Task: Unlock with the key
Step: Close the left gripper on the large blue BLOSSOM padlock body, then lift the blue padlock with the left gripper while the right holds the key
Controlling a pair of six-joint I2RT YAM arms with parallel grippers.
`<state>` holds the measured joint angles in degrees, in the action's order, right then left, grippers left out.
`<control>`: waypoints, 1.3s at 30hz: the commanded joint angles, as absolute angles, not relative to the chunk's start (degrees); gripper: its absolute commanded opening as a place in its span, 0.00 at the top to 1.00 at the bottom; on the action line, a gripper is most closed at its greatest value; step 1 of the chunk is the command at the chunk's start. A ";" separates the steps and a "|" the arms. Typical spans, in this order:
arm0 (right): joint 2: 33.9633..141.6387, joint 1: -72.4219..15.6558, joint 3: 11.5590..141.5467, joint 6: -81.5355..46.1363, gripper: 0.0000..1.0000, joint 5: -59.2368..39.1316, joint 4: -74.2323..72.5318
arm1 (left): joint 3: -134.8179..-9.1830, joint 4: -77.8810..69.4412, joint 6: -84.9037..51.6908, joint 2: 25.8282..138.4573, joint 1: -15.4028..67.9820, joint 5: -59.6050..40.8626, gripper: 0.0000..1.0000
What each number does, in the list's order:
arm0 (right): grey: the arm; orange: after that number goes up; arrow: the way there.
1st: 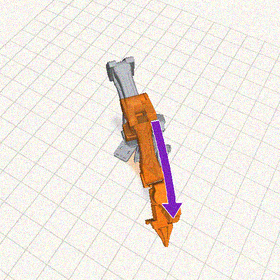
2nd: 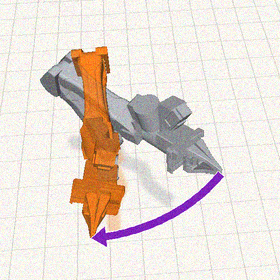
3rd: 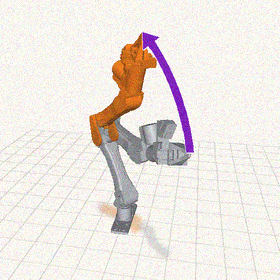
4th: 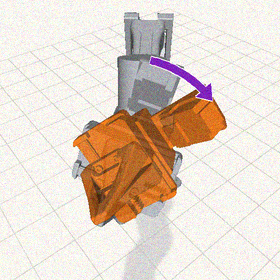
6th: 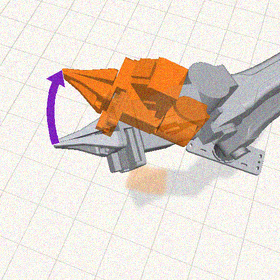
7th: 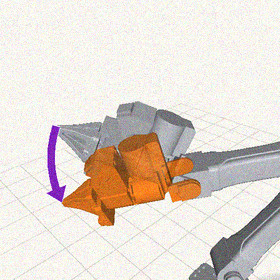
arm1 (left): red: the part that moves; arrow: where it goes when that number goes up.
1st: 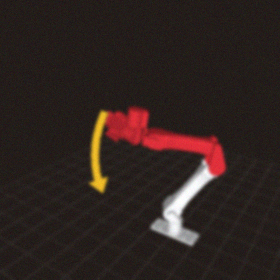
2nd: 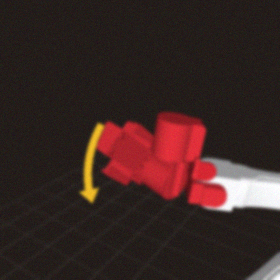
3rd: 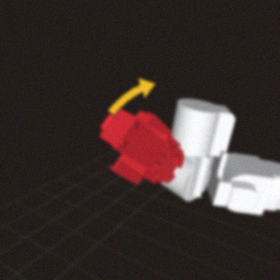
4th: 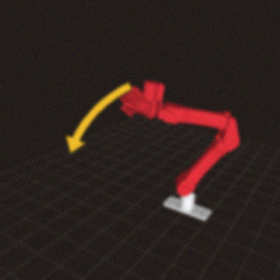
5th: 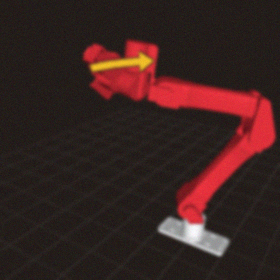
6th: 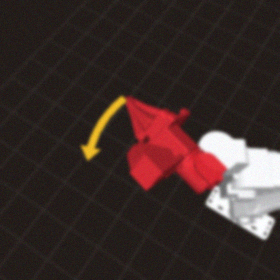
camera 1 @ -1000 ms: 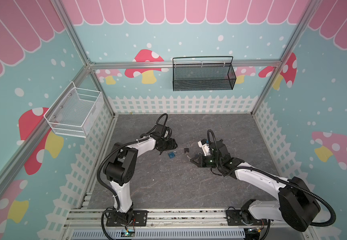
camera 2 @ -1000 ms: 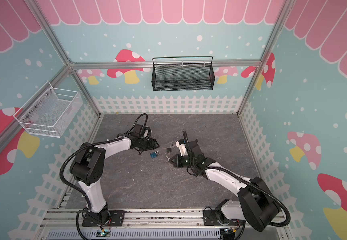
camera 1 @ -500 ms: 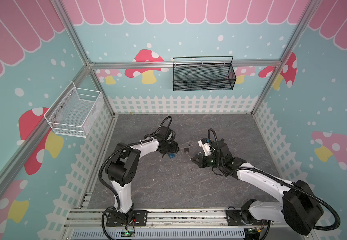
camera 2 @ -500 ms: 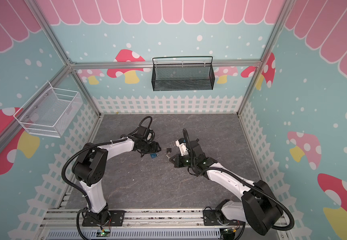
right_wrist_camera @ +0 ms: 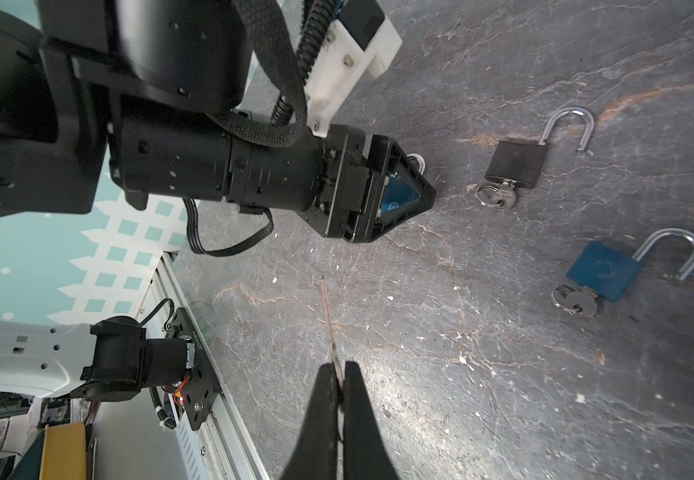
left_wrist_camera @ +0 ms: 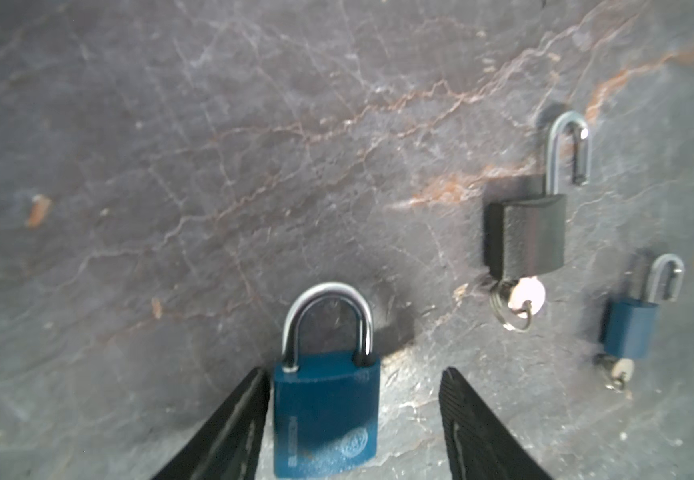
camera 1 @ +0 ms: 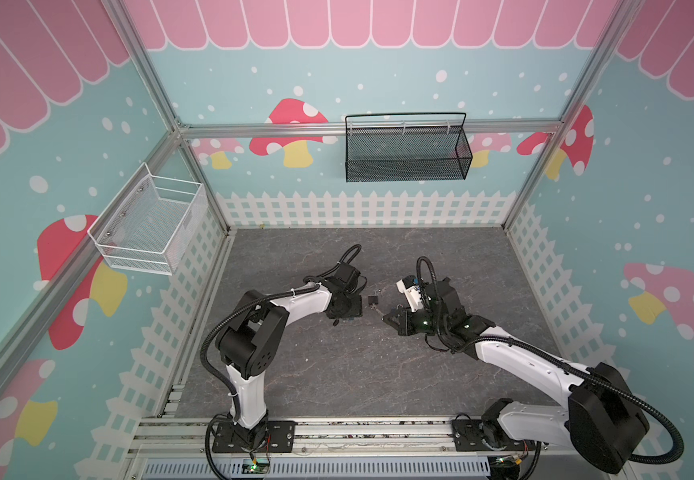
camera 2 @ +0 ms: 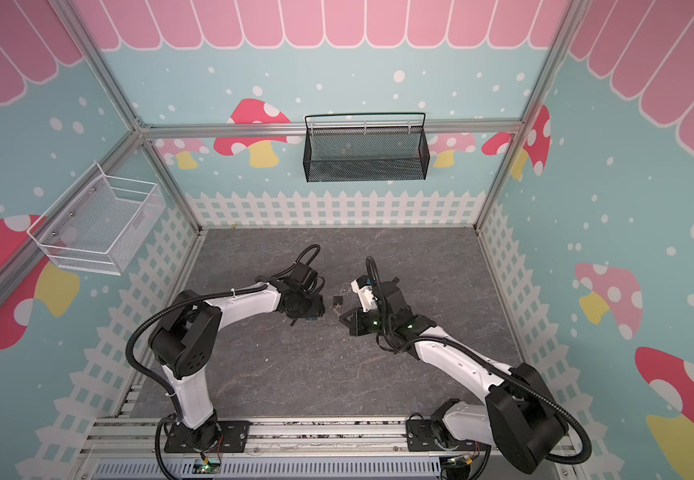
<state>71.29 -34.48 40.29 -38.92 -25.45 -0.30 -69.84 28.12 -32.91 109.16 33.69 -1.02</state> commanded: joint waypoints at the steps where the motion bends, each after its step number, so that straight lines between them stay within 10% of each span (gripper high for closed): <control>1: 69.29 -34.07 40.04 -37.19 1.00 -25.40 0.15 | -71.53 34.91 -36.24 108.82 36.21 6.65 0.35; 30: 64.58 -32.93 37.45 -31.73 1.00 -27.47 3.20 | -80.47 43.70 -43.76 117.97 38.23 12.43 0.58; 39: 66.35 -32.88 37.40 -30.76 1.00 -27.22 3.69 | -81.22 42.85 -43.45 116.28 37.89 12.21 0.87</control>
